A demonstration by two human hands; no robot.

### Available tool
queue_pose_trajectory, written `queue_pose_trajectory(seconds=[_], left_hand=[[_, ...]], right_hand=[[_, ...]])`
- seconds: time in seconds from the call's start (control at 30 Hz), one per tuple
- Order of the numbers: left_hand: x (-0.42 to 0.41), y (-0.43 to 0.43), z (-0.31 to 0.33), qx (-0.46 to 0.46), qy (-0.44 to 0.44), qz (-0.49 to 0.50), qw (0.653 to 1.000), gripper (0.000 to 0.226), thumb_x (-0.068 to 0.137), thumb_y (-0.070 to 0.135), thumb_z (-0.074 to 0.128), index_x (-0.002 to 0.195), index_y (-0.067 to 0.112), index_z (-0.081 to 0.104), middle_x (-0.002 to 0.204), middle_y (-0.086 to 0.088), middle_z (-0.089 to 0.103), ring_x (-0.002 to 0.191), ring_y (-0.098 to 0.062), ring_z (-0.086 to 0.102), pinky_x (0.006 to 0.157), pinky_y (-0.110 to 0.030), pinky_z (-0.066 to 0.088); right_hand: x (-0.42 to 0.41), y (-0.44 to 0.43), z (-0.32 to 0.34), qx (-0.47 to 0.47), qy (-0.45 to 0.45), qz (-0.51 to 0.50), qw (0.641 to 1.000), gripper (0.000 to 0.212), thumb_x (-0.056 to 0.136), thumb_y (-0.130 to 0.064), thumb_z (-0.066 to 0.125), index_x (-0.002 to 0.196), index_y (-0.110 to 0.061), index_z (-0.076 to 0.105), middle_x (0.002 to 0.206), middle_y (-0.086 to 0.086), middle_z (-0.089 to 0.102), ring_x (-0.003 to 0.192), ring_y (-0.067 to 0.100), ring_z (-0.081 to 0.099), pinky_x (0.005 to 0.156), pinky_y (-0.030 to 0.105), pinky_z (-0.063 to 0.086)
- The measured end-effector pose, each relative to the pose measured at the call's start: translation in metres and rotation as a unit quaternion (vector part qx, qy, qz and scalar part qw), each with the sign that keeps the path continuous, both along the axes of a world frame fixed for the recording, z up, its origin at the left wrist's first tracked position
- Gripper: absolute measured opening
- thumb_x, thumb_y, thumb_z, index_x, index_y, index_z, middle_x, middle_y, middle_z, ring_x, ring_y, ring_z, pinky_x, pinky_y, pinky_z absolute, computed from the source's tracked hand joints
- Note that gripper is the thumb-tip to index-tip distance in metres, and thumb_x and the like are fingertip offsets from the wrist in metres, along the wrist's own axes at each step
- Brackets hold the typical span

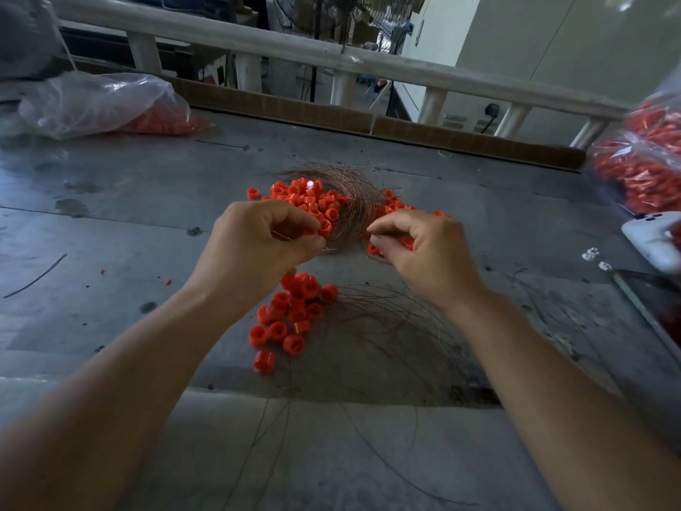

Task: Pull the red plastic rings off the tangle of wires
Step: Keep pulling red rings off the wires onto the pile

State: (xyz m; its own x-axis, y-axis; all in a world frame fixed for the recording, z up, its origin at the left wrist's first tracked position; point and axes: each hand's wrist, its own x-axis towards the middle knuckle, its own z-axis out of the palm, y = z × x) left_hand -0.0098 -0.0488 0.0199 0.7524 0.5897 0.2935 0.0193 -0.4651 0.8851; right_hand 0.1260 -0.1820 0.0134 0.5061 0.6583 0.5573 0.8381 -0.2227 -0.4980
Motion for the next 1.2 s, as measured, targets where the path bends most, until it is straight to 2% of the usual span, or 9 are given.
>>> queue_pose_trajectory(seconds=[0.2,0.27,0.33,0.43,0.7,0.83,0.97,1.1,1.2], left_hand=[[-0.001,-0.003,0.003,-0.044,-0.028,-0.05,0.997,0.024,0.062,0.01,0.076,0.068,0.031,0.066,0.068,0.004,0.068,0.055,-0.011,0.064,0.062,-0.022,0.056],[-0.001,-0.005,0.005,-0.06,-0.039,-0.066,0.995,0.017,0.055,0.024,0.074,0.069,0.029,0.066,0.068,0.007,0.069,0.055,-0.008,0.064,0.06,-0.017,0.054],[-0.002,-0.008,0.006,-0.073,-0.051,-0.083,0.993,0.024,0.05,0.038,0.07,0.07,0.027,0.066,0.066,0.007,0.069,0.055,-0.007,0.064,0.058,-0.014,0.052],[-0.003,-0.013,0.007,-0.046,-0.055,-0.11,0.991,0.025,0.054,0.046,0.065,0.071,0.028,0.066,0.068,0.007,0.069,0.057,-0.007,0.064,0.056,-0.013,0.051],[-0.001,-0.009,0.004,-0.006,-0.038,-0.121,0.992,0.008,0.067,0.023,0.067,0.073,0.028,0.066,0.07,0.008,0.069,0.056,-0.005,0.064,0.055,-0.009,0.047],[0.0,-0.01,0.0,0.044,-0.017,-0.129,0.99,0.022,0.079,0.009,0.065,0.071,0.029,0.063,0.064,0.015,0.066,0.05,-0.003,0.06,0.052,-0.01,0.047],[0.0,-0.005,0.001,0.017,-0.044,-0.101,0.994,0.025,0.08,0.001,0.063,0.069,0.023,0.063,0.062,0.012,0.066,0.051,-0.004,0.06,0.053,-0.011,0.048],[0.0,-0.007,0.003,-0.002,-0.051,-0.103,0.993,0.017,0.075,0.007,0.067,0.071,0.024,0.065,0.063,0.013,0.067,0.054,-0.004,0.063,0.055,-0.01,0.048],[-0.001,-0.009,0.004,-0.061,-0.073,-0.112,0.989,0.018,0.063,0.019,0.069,0.079,0.029,0.067,0.071,0.013,0.071,0.065,-0.004,0.067,0.064,-0.011,0.051]], right_hand=[[-0.008,-0.005,0.013,0.101,-0.061,0.033,0.992,0.008,0.078,-0.005,0.067,0.086,-0.007,0.071,0.081,-0.004,0.06,0.079,0.006,0.056,0.072,0.009,0.043],[-0.011,-0.007,0.016,0.113,-0.082,0.051,0.989,0.009,0.078,-0.005,0.068,0.086,-0.007,0.071,0.081,-0.001,0.059,0.078,0.006,0.055,0.073,0.012,0.044],[-0.014,-0.007,0.017,0.1,-0.086,0.076,0.988,0.01,0.077,-0.004,0.068,0.086,-0.007,0.071,0.081,0.001,0.058,0.077,0.007,0.055,0.072,0.012,0.044],[-0.019,-0.005,0.014,0.071,-0.091,0.111,0.987,0.012,0.075,-0.002,0.068,0.086,-0.005,0.071,0.08,0.0,0.059,0.075,0.008,0.057,0.07,0.016,0.048],[-0.024,-0.003,0.012,0.072,-0.069,0.133,0.986,0.009,0.072,-0.004,0.071,0.08,-0.002,0.067,0.077,-0.006,0.056,0.075,0.008,0.056,0.071,0.011,0.046],[-0.024,-0.003,0.013,0.05,-0.062,0.136,0.988,0.011,0.073,-0.007,0.071,0.083,-0.002,0.068,0.079,-0.007,0.057,0.077,0.006,0.055,0.071,0.01,0.046],[-0.018,-0.007,0.016,0.044,-0.068,0.125,0.989,0.009,0.077,-0.006,0.068,0.085,-0.004,0.07,0.079,-0.005,0.059,0.074,0.005,0.056,0.069,0.01,0.044],[-0.018,-0.01,0.021,0.064,-0.066,0.112,0.99,0.008,0.079,-0.009,0.066,0.086,-0.007,0.071,0.078,-0.002,0.061,0.073,0.01,0.057,0.065,0.02,0.046],[-0.021,-0.012,0.023,0.071,-0.064,0.103,0.99,0.007,0.081,-0.009,0.065,0.085,-0.009,0.07,0.077,0.0,0.059,0.069,0.01,0.054,0.063,0.018,0.044]])
